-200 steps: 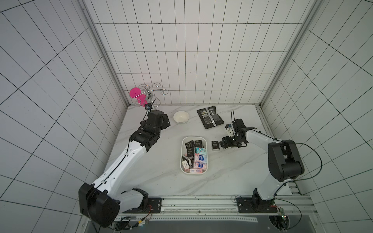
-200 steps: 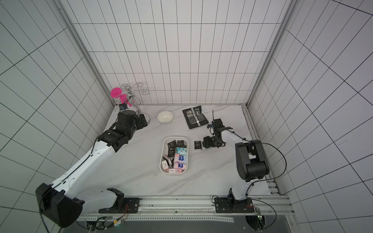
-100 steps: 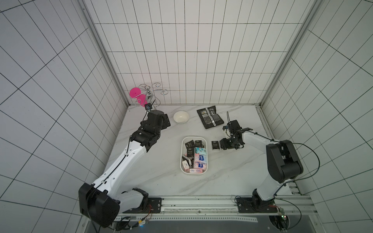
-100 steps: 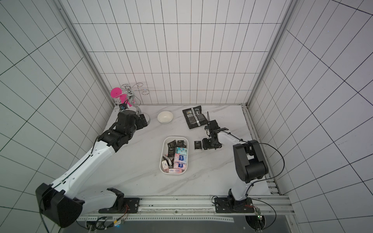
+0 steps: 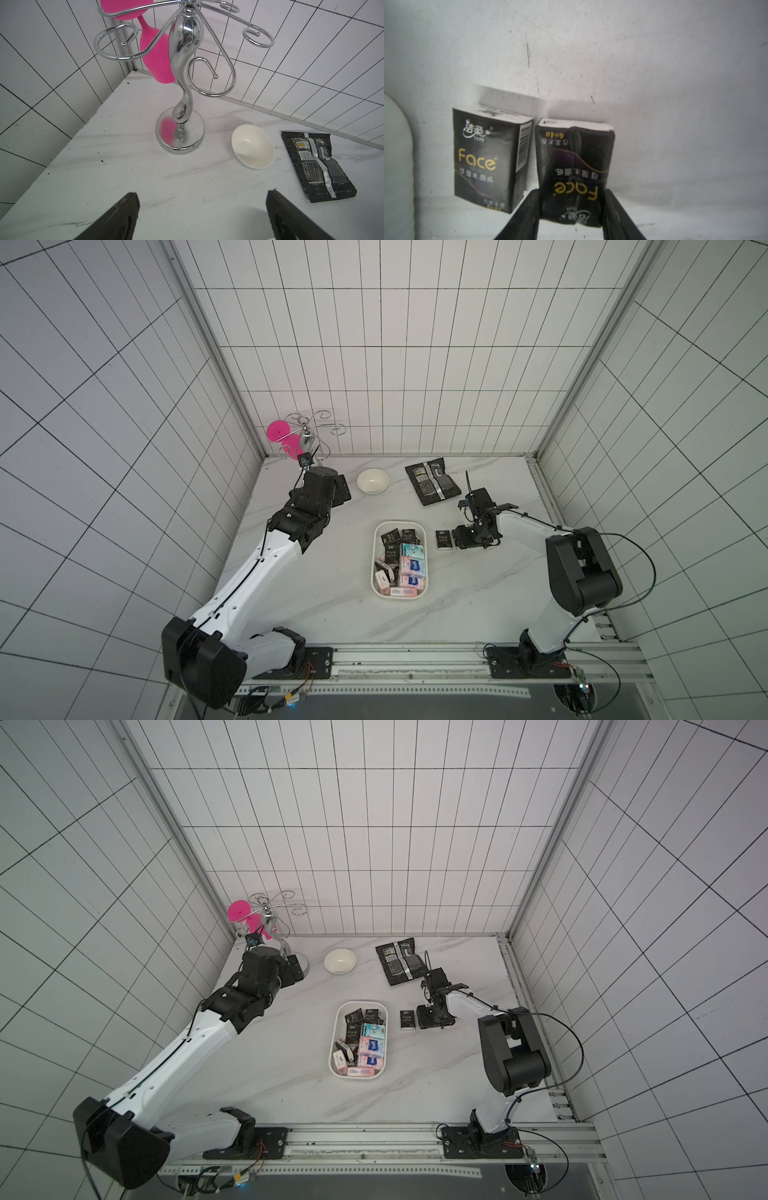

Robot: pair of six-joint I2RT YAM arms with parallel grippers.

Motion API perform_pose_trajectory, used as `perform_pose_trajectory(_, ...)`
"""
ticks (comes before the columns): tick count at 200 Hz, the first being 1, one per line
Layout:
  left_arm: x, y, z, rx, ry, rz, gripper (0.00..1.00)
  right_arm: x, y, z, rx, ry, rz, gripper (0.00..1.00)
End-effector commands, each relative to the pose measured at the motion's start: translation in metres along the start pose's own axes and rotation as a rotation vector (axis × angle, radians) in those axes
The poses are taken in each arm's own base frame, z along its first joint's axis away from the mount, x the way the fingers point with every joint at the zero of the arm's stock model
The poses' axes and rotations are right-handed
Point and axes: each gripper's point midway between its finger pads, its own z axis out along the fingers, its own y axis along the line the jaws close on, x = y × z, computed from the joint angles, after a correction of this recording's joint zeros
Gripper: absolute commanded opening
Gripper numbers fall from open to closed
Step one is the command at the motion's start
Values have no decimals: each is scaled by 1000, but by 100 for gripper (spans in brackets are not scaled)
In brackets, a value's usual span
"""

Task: Take the pocket tissues out of the storage box
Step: Place the pocket tissues at the center of the board.

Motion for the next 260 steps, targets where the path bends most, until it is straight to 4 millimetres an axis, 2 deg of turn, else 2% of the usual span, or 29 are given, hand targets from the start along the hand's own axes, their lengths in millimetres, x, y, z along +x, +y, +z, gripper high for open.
perform_pose_trajectory(1,2,-1,-1,10,4,-2,99,11,2,3,9,34,17,49)
perform_pose_trajectory(197,3,-4,-5,23,3,0,99,2,29,-3,-59,-1,74,54)
perform_pose_trajectory(260,2,-3,-7,17,0,0,99,2,29,-3,-63,-4,75,57)
